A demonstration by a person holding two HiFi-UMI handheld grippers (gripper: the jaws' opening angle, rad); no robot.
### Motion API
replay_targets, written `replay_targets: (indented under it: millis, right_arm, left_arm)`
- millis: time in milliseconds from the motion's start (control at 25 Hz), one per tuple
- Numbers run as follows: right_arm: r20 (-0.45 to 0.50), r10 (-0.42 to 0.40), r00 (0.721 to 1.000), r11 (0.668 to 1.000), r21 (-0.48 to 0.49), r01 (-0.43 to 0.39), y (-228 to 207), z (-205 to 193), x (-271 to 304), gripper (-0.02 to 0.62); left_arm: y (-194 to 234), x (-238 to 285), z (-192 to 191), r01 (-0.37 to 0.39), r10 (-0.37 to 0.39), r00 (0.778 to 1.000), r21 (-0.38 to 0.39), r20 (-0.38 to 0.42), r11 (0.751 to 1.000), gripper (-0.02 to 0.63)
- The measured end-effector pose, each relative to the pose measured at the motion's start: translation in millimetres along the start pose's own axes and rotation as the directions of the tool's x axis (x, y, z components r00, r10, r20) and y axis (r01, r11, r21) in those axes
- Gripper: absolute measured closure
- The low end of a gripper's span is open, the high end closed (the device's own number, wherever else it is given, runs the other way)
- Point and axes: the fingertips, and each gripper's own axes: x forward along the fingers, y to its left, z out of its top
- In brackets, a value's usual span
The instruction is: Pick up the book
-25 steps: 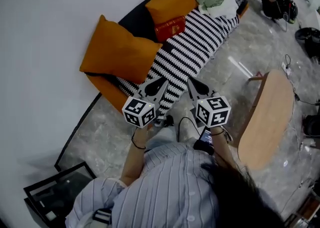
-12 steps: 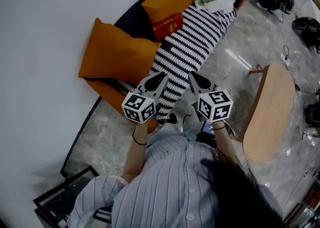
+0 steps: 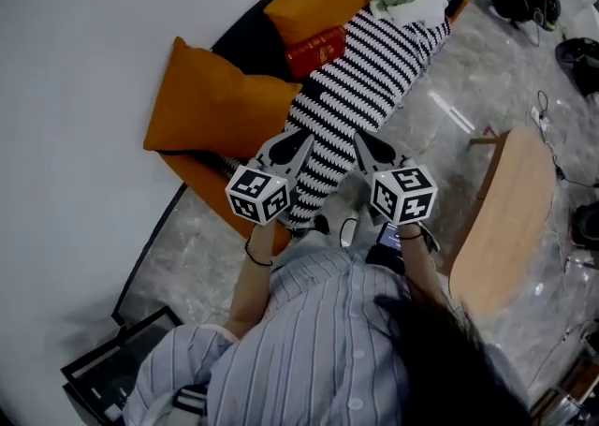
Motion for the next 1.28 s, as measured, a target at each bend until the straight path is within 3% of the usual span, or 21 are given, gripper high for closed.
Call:
replay_targets:
  millis: [320, 640, 1000, 1280]
  right_arm:
    - [-0.047, 0.050, 0.998, 0.999, -0.010, -0.050, -76.2, 23.9, 25.6, 0.574]
    - [-0.072, 0.136, 0.988, 0.991, -0.004, -0.137, -155.3, 62.9, 38.0, 0.574]
    - [-0.105, 0.239, 0.965, 0.971, 0.012, -0.239, -205.5, 75.3, 50.4, 0.574]
    - [-0.115, 0.255, 0.960, 0.967, 0.044, -0.252, -229.5, 75.6, 48.4, 0.574]
  left_arm:
    - [7.8, 74.8, 3.9, -0.067, 0.067, 0.998, -0.043, -0.004, 0.997, 0.571]
    - [-16.7, 155.7, 16.9, -0.132, 0.132, 0.991, -0.054, -0.006, 0.990, 0.569]
    - [-23.3, 211.4, 23.4, -0.209, 0.210, 0.978, -0.069, 0.009, 0.976, 0.569]
    - [-32.0, 232.9, 16.2, -0.217, 0.216, 0.976, -0.073, -0.018, 0.973, 0.569]
